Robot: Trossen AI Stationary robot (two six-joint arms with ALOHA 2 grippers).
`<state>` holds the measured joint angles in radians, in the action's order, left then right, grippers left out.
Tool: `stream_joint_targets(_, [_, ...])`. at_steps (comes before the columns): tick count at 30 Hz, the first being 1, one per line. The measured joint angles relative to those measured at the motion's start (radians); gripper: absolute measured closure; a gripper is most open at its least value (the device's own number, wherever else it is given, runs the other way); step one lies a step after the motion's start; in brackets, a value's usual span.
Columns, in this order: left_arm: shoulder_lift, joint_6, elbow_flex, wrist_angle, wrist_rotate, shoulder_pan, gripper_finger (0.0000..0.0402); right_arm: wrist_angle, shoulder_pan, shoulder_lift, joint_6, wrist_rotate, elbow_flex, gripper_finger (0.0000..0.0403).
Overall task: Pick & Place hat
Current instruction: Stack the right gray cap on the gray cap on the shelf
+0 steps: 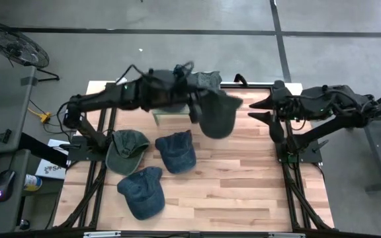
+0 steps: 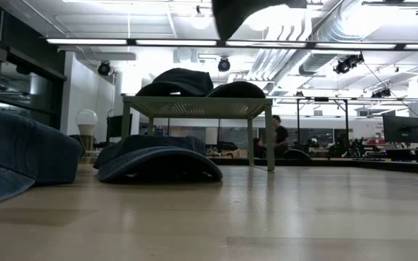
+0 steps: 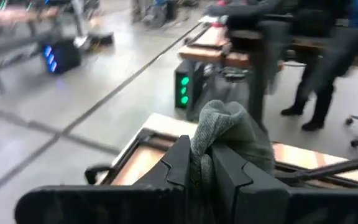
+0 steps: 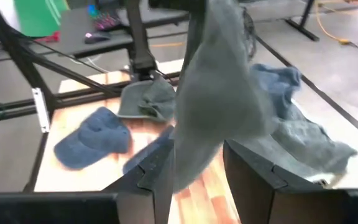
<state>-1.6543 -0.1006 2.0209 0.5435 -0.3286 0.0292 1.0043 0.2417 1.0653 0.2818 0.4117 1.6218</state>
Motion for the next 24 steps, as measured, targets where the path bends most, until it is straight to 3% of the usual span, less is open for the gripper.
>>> stream_joint_targets(11, [-0.003, -0.267, 0.03, 0.088, 0.136, 0.19, 0.0375, 0.09, 0.0, 0.001, 0.085, 0.09, 0.0, 0.0274])
stream_joint_targets(19, [-0.034, -0.331, 0.03, 0.097, 0.267, 0.282, 0.0375, 0.092, 0.0, 0.001, 0.081, 0.11, 0.0, 0.0274])
stream_joint_targets(24, [-0.058, -0.339, 0.029, 0.098, 0.271, 0.302, 0.0375, 0.099, 0.0, 0.001, 0.081, 0.116, 0.0, 0.0274])
